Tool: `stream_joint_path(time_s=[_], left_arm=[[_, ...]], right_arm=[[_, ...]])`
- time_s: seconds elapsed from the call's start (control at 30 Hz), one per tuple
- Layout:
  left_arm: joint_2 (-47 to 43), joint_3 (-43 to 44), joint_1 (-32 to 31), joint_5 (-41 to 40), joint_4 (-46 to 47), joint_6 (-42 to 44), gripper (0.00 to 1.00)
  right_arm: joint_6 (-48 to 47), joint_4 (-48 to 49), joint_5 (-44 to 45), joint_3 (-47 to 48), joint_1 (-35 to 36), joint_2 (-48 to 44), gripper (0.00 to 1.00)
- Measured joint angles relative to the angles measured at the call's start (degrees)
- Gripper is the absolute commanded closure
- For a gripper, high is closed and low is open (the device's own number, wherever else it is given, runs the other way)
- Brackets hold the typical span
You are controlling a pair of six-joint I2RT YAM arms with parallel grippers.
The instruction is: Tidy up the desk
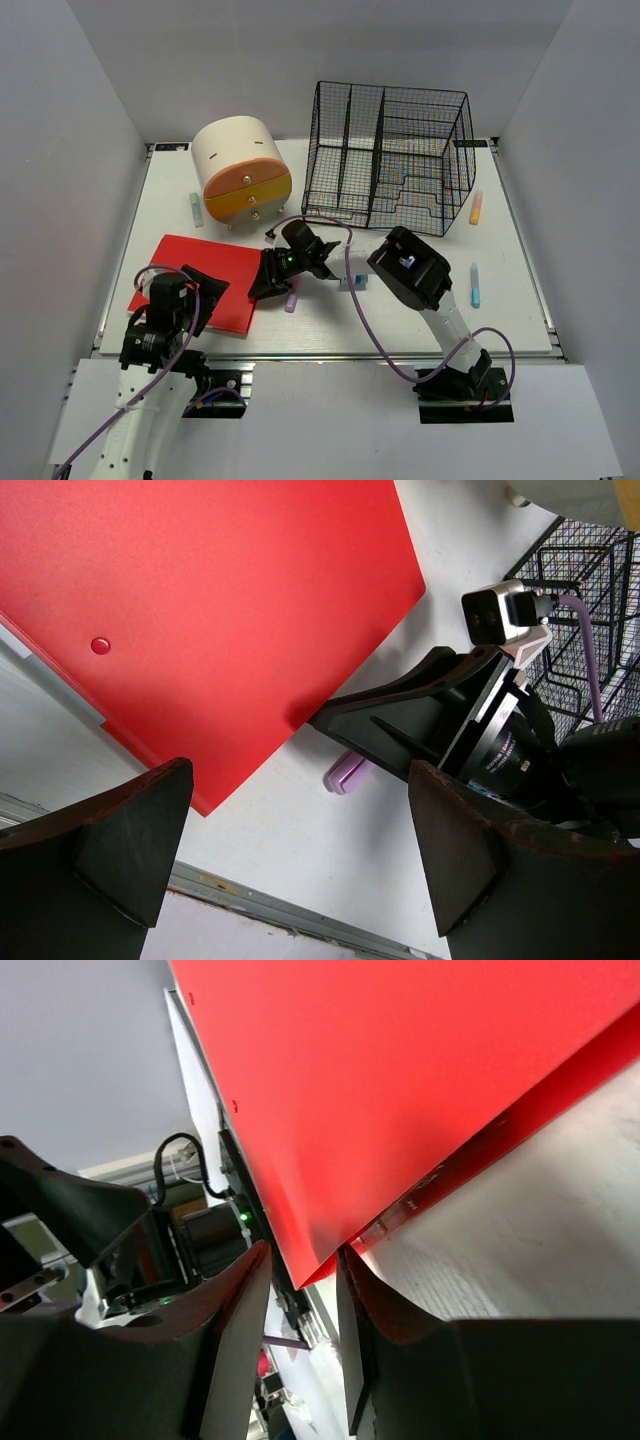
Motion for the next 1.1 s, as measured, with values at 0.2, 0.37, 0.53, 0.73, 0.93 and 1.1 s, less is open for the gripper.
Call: stream_joint_path(time_s=[0.2,0.37,0.53,0.73,0.93,1.1], left_arm=[[0.0,0.0,0.0,0.0,0.0,0.0,0.02],[0.0,0.0,0.0,0.0,0.0,0.0,0.02],[0.0,0.0,0.0,0.0,0.0,0.0,0.02],[0.0,0.0,0.0,0.0,0.0,0.0,0.02],[0.0,0.0,0.0,0.0,-0.1,0.0,0.02],[-0.1,0.0,0.0,0.0,-0.1,0.0,0.02]], right_arm=[[2.6,3.5,-0.9,-0.1,0.0,0.5,0.63],[6.0,8.2,-1.5,-1.6,-0.4,1.4,0.64],[8.0,9.8,-1.4,-3.5,-0.5,1.6,0.62],[9.9,13.3,-1.2,-4.9,-0.5,1.7,0.62],[9.3,12.5,-1.0,-4.7,-0.5,1.8,0.62],[8.2,10.0,-0.7,-4.4,-0.4,1.8,0.60]])
